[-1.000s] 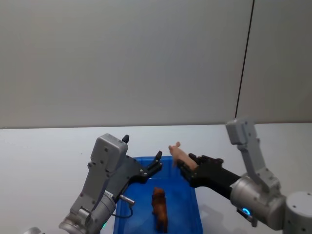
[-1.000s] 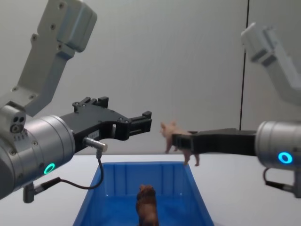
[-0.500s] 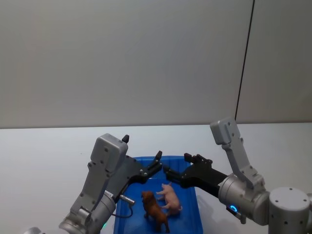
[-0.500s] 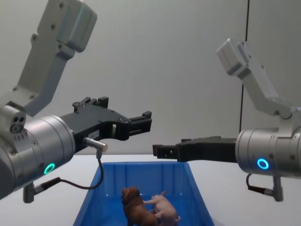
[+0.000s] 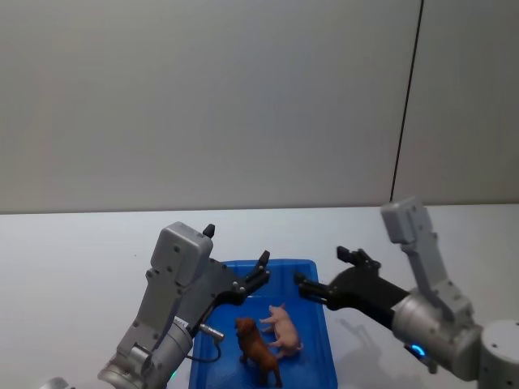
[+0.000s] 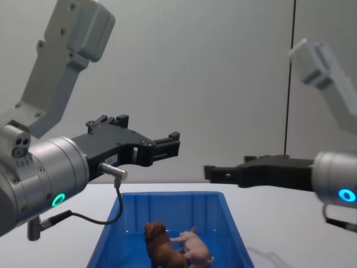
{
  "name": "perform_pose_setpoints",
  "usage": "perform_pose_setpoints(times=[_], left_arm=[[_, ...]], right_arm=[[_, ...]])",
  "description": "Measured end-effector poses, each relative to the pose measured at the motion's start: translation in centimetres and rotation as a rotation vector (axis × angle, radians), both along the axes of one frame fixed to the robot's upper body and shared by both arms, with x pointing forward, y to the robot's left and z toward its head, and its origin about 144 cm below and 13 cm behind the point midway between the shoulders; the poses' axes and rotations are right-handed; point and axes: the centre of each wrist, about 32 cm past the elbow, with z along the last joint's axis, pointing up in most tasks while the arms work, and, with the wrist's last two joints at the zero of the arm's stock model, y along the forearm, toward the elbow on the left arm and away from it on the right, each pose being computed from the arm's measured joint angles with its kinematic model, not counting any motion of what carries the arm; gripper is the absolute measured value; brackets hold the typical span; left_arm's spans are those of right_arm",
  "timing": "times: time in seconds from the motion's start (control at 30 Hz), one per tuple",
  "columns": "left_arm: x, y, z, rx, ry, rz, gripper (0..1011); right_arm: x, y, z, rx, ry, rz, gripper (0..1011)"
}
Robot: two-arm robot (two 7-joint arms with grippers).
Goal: Pick up the two dolls from the table and place them into the box.
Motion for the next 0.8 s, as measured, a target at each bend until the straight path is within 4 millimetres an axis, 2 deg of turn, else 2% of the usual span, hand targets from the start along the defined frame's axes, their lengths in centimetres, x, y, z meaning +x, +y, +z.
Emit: perform_pose_setpoints(times=[0.37,0.8], left_arm=[[0.0,0.0,0.0,0.000,0.000,0.000,1002],[-0.5,0.6,0.1,0.017,-0.001,0.022,1002]], right_arm=[[-2.3,-3.6,-0.7,-0.004,-0.015,-0.022,1001],[-3.6,-5.2,-0.9,-0.009,-0.020,-0.026,1001]])
